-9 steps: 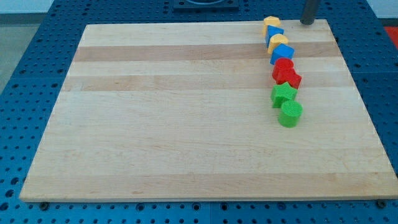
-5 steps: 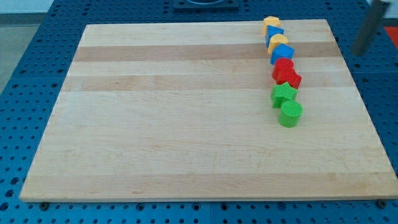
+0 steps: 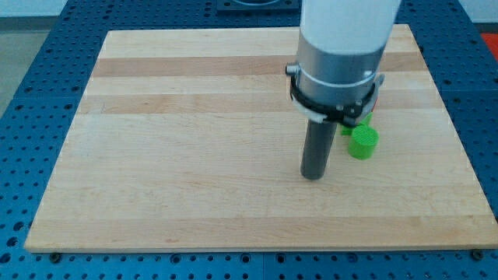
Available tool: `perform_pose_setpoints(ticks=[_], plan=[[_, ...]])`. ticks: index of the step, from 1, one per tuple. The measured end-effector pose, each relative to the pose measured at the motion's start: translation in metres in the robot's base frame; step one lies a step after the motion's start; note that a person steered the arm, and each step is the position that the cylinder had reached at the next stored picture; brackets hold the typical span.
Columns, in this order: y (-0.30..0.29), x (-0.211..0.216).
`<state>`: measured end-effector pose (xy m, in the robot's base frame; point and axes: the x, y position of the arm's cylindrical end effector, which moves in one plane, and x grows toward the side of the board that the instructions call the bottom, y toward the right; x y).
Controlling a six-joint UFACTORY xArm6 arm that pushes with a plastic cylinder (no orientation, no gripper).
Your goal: Separate the group of blocks
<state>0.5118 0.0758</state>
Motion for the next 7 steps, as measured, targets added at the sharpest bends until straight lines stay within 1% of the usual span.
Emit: perform_pose_setpoints(ticks=[1,2,3,4,5,6,7], plan=[[0.004,-0.027],[0.08,-0.033],[0.071,-0.03],[0.01,-0.046],[-0.019,-0.077],[0.059,-0.061],[0.073,-0.061]])
